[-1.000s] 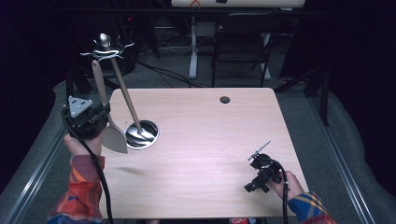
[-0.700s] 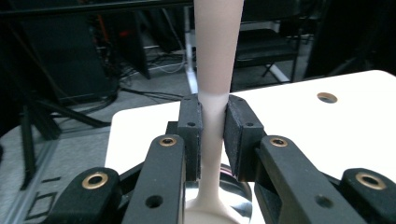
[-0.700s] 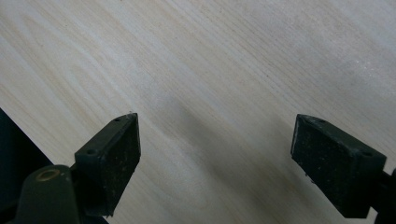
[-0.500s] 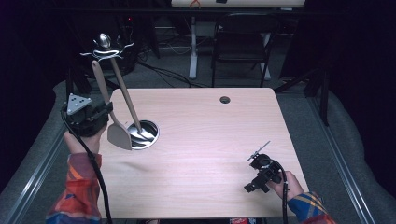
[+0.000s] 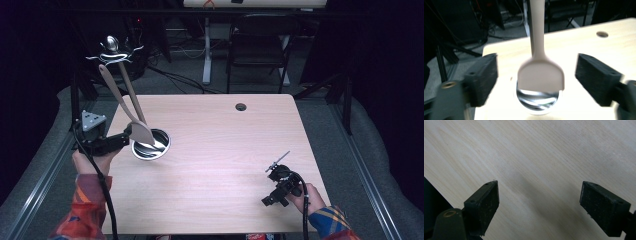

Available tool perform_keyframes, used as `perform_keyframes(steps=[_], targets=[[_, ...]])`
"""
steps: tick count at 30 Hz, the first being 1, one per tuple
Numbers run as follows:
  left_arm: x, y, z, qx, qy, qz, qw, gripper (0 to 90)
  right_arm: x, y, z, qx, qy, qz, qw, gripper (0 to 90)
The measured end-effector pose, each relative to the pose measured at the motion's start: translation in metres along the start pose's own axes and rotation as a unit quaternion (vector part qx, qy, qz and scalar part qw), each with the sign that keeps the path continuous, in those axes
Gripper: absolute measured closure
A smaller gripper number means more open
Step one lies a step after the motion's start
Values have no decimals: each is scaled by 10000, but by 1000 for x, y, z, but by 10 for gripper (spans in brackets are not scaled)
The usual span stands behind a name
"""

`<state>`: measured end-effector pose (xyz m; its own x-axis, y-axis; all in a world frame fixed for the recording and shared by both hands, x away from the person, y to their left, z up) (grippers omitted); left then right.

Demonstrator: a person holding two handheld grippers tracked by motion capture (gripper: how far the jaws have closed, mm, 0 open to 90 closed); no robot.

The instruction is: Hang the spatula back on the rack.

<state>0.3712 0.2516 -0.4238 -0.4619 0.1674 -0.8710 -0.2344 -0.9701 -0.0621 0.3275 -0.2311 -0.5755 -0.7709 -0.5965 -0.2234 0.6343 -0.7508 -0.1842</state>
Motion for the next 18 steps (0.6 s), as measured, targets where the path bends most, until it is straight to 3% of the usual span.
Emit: perform_keyframes(steps=[6,11,12,14,18], targets=[[29,9,-3,80,-293,46,9995,117,0,2,3,29,-202,150,9997,154],[65,22,-4,147,-586,59,9982,41,0,-1,-1,-12,10,-62,10000,154],[70,25,-4,198,-661,20,9976,36,0,1,0,25,-65,33,10000,154],[74,30,-5,268,-738,-59,9969,15,0,-2,-1,-94,18,-17,10000,154],[77,33,-10,367,-894,-205,9951,2,0,-1,-1,1,-63,60,10000,154]])
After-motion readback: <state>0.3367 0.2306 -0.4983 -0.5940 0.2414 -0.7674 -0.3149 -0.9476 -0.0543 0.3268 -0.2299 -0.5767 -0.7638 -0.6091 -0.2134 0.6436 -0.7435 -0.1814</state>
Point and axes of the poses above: each handheld gripper's, and its own axes: z roughly backward along the jaws, x roughly out of its underside, y roughly to its right, the point moved 4 cm from there along -z, roughly forward along the jaws
